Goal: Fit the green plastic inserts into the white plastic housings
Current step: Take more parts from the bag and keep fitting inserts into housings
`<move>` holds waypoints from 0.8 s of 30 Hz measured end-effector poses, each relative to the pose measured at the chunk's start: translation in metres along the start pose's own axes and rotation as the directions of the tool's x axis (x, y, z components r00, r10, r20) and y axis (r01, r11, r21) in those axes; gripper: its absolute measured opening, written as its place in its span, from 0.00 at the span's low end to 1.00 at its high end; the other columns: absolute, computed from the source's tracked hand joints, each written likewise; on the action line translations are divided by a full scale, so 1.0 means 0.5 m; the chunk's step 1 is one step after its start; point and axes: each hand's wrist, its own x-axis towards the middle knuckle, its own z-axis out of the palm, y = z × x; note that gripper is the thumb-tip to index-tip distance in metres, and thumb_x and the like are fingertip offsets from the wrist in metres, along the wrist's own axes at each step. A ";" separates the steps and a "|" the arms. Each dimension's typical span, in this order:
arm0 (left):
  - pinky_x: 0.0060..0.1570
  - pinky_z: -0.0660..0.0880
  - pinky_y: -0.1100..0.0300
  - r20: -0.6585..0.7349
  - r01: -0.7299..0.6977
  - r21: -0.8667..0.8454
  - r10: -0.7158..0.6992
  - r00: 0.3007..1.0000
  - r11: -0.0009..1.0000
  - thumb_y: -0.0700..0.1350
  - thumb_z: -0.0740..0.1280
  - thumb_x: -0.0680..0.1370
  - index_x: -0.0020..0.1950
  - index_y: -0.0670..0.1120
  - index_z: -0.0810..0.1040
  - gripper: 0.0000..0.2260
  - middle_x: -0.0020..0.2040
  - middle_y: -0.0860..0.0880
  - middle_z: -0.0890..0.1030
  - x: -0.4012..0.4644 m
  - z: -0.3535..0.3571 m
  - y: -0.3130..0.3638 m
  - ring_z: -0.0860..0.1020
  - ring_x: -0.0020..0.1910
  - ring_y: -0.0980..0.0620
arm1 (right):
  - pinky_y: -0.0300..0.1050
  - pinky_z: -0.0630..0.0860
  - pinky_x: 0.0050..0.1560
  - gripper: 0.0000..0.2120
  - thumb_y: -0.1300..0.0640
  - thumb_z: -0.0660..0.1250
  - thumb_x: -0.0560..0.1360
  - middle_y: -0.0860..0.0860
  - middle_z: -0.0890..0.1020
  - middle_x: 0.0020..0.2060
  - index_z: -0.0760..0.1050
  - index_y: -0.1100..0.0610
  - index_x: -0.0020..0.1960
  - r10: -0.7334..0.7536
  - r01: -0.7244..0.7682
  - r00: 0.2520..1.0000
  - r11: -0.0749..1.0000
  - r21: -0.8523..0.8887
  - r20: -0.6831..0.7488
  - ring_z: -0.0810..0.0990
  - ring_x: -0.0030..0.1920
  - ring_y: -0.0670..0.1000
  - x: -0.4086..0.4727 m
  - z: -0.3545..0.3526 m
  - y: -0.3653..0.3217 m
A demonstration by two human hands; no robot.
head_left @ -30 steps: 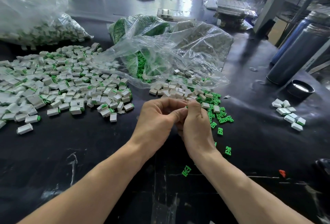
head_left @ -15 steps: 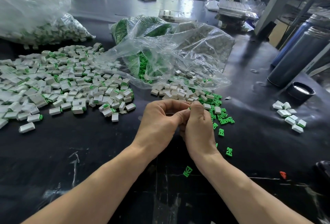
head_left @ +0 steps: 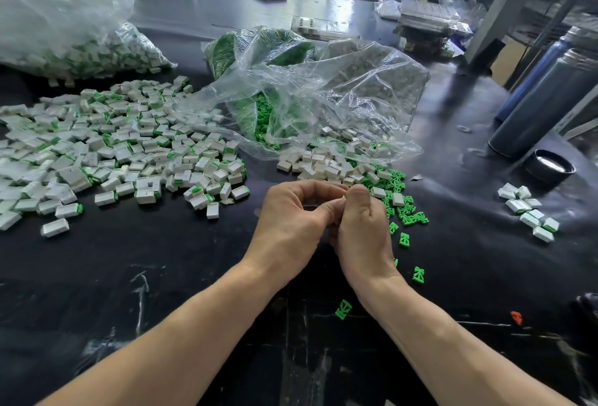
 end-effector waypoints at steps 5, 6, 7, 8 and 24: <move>0.41 0.80 0.66 -0.001 0.006 0.006 -0.006 1.000 1.000 0.34 0.73 0.76 0.48 0.36 0.85 0.02 0.46 0.46 0.88 -0.001 0.000 0.000 0.87 0.46 0.51 | 0.50 0.80 0.48 0.22 0.46 0.52 0.74 0.44 0.85 0.32 0.84 0.35 0.36 -0.008 0.008 1.000 1.000 -0.012 -0.015 0.85 0.42 0.49 0.000 0.003 -0.003; 0.41 0.80 0.66 -0.002 0.003 0.012 -0.003 1.000 1.000 0.34 0.73 0.76 0.48 0.37 0.85 0.02 0.46 0.46 0.88 0.000 0.000 0.000 0.87 0.47 0.50 | 0.48 0.79 0.46 0.22 0.46 0.52 0.74 0.43 0.85 0.32 0.84 0.35 0.36 -0.009 0.009 1.000 1.000 -0.014 -0.019 0.84 0.40 0.47 -0.001 0.003 -0.002; 0.42 0.80 0.66 -0.001 0.001 0.015 -0.001 1.000 1.000 0.34 0.73 0.76 0.48 0.37 0.85 0.02 0.46 0.47 0.88 0.000 -0.001 0.000 0.87 0.47 0.49 | 0.48 0.78 0.46 0.22 0.45 0.52 0.74 0.43 0.85 0.31 0.84 0.35 0.36 -0.011 0.011 1.000 1.000 -0.010 -0.020 0.84 0.40 0.47 -0.002 0.003 -0.001; 0.42 0.80 0.66 -0.001 0.000 0.018 0.000 1.000 1.000 0.34 0.73 0.77 0.48 0.37 0.85 0.02 0.46 0.47 0.88 0.000 -0.001 0.000 0.87 0.48 0.49 | 0.49 0.79 0.47 0.22 0.45 0.52 0.75 0.43 0.85 0.32 0.84 0.36 0.37 -0.012 0.011 1.000 1.000 -0.004 -0.019 0.84 0.41 0.48 -0.002 0.003 0.000; 0.45 0.78 0.68 -0.098 -0.130 0.266 0.161 0.982 0.955 0.37 0.75 0.76 0.48 0.46 0.86 0.05 0.40 0.53 0.87 0.021 -0.043 0.016 0.83 0.39 0.60 | 0.41 0.70 0.34 0.07 0.46 0.70 0.80 0.46 0.81 0.34 0.81 0.48 0.47 -0.266 0.281 0.954 0.955 -0.100 0.140 0.76 0.31 0.46 0.027 -0.060 -0.011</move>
